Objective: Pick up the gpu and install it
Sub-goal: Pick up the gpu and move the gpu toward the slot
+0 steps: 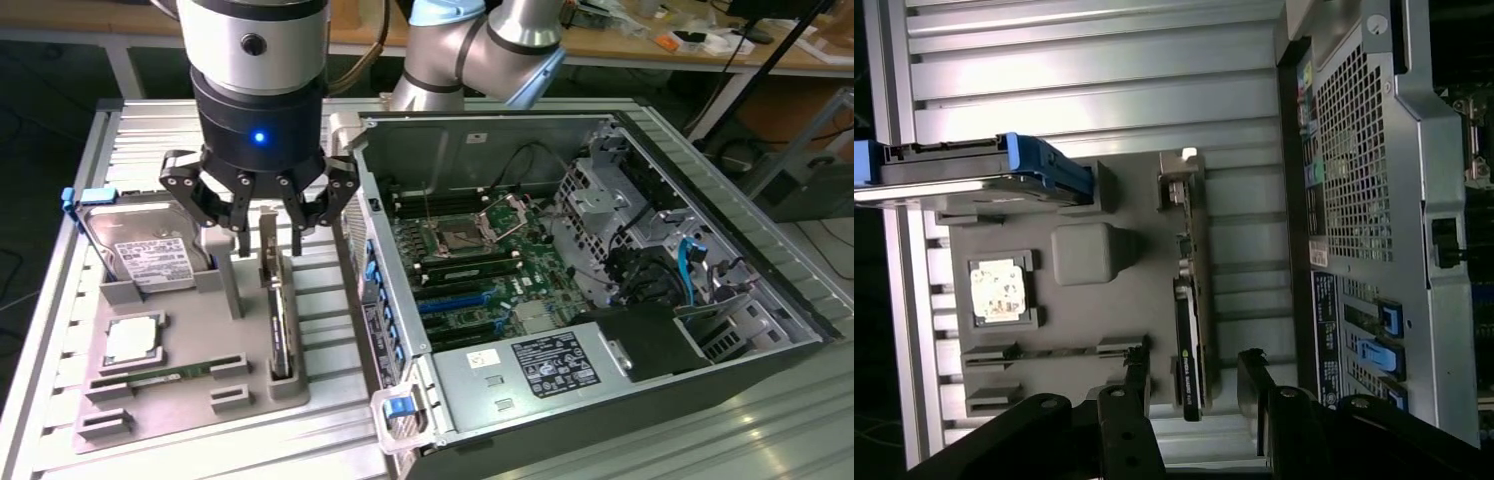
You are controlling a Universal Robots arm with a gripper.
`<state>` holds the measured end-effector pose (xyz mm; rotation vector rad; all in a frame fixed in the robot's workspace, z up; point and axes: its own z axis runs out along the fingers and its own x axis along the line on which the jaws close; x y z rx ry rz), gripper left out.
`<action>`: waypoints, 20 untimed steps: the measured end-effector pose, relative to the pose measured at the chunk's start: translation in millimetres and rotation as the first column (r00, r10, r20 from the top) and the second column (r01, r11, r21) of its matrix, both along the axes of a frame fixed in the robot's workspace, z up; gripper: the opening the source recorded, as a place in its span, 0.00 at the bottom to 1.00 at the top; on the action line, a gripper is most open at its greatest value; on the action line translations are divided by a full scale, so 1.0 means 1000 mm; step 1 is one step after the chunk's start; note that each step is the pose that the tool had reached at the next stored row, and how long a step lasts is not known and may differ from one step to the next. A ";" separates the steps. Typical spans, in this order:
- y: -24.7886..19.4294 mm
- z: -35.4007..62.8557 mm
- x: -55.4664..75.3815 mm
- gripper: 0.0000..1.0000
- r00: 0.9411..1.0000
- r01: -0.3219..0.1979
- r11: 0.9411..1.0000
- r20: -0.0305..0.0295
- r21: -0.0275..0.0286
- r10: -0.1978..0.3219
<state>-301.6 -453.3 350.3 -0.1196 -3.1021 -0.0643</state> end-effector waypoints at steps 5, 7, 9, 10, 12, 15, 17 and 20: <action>-0.0016 -0.0033 0.001 0.48 1.000 0.000 1.000 0.000 0.000 0.000; -0.0023 -0.0047 0.001 0.48 1.000 0.000 1.000 0.000 0.000 0.000; -0.0028 -0.0058 0.001 0.48 1.000 0.000 1.000 0.000 0.000 0.000; -0.0031 -0.0064 0.002 0.48 1.000 0.000 1.000 0.000 0.000 0.000; -0.0036 -0.0077 0.002 0.48 1.000 0.000 1.000 0.000 0.000 0.000; -0.0044 -0.0097 0.002 0.48 1.000 0.000 1.000 0.000 0.000 0.000; -0.0049 -0.0110 0.003 0.48 1.000 0.000 1.000 0.000 0.000 0.000; -0.0063 -0.0145 0.004 0.48 1.000 0.000 1.000 0.000 0.000 0.000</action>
